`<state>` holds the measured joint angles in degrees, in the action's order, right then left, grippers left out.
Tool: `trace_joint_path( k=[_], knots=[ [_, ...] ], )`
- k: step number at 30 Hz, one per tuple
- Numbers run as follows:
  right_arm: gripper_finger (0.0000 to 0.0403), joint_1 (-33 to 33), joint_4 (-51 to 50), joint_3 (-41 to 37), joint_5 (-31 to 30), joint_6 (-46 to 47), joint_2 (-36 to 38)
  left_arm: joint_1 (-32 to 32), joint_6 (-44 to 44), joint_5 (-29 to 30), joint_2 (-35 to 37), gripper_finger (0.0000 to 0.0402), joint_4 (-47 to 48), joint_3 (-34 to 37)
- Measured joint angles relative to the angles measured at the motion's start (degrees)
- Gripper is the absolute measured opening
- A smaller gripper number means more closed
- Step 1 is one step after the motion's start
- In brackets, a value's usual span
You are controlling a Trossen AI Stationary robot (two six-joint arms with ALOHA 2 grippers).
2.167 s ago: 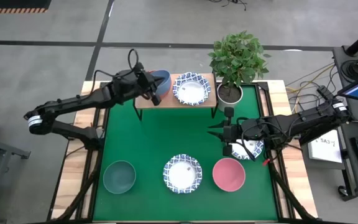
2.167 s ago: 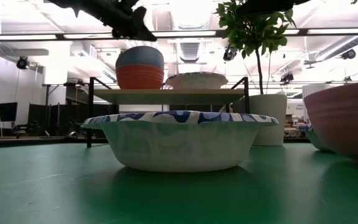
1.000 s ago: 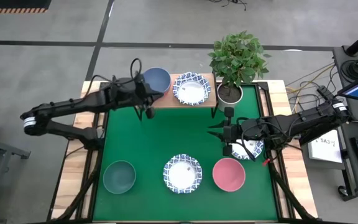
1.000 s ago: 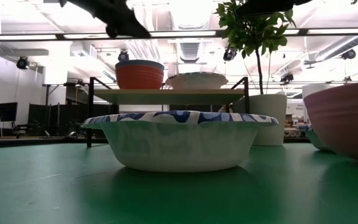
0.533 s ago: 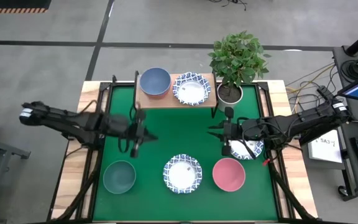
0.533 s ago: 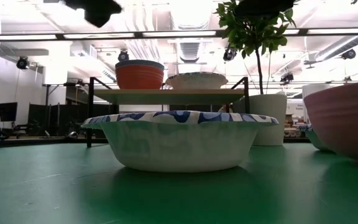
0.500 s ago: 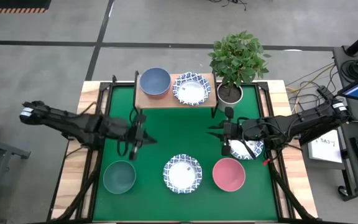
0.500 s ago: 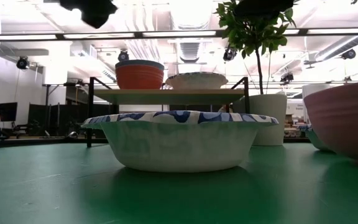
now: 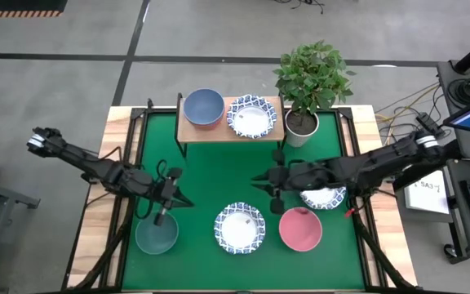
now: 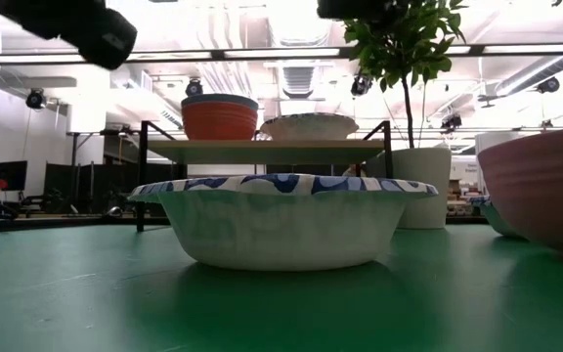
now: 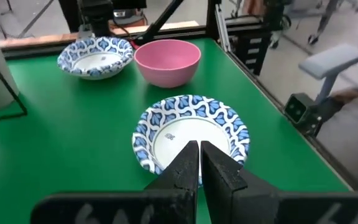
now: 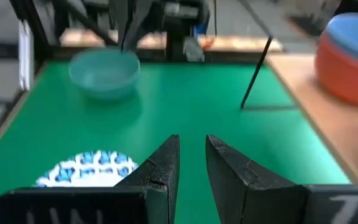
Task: Place and stack bowls onto a shelf
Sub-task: Stack the bottom white patterned bowl on top of the other white patterned bowl on the shelf
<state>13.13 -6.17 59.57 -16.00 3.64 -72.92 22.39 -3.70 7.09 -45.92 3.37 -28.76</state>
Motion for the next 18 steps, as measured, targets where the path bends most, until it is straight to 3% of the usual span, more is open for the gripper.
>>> trace_joint_path(
  k=[6,12,18],
  knots=[
    [0.0068,0.0,-17.4,14.0,0.0,1.9,-10.8,0.1,-5.7,0.0,5.6,0.0,0.1,4.0],
    [0.0068,-0.2,-32.1,25.1,0.0,5.1,-20.8,0.1,-5.9,0.0,9.0,0.0,-0.4,5.1],
    [0.0096,-1.3,-38.5,32.5,2.5,8.1,-28.3,0.2,-6.1,-0.1,9.7,0.0,-0.2,6.1]
  ],
)
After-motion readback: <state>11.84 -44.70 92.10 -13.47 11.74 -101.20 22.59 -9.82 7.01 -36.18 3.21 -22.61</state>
